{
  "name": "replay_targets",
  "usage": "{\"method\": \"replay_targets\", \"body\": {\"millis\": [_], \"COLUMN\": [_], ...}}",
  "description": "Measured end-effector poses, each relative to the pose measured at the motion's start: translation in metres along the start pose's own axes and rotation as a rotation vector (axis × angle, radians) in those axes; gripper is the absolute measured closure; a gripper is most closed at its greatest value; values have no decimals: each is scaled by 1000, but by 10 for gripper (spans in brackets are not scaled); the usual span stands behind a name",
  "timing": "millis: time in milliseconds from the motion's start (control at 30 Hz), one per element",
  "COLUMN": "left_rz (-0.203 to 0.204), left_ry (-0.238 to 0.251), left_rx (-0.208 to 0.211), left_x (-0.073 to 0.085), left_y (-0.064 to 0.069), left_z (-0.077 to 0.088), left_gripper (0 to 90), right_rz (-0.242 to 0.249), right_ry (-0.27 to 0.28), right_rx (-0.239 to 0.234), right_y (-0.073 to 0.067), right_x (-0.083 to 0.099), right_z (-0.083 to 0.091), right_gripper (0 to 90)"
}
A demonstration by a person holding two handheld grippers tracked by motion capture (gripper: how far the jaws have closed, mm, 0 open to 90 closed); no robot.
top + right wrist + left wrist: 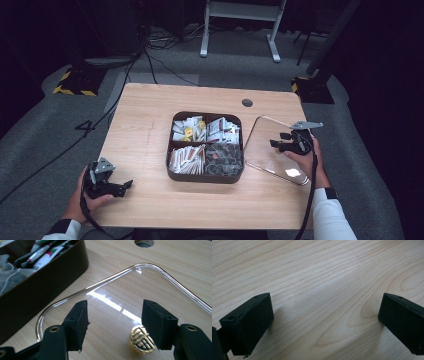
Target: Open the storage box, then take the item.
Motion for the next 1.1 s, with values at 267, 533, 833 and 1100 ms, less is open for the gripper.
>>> {"method": "replay_targets", "body": {"millis": [267,533,833,1100], "left_rz": [1,0,2,2], "left_ry": [0,0,2,1], "left_rx": [-2,-1,-2,-3], "left_x": [0,0,0,0], "left_y": [0,0,1,0], "left_z": [0,0,0,0], "left_gripper": [4,4,5,5], "right_rz": [47,54,74,127], "right_ry": [12,35,50,16], "right_rx": [-42,-75,-102,-125], "right_y": [-25,-40,-67,-93], "right_x": [-15,-35,-60,-72], "right_z": [-5,-10,-27,-47], "right_gripper": [401,400,411,392]}}
Point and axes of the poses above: each handheld gripper's, and its own axes: z roughly backward along the jaws, x roughly out of its underside, y roughly to its right, the point moved 10 cm from there along -z, roughly forward along the jaws, and after that the axes turned 12 degrees about -z, right-handed, at the moved point
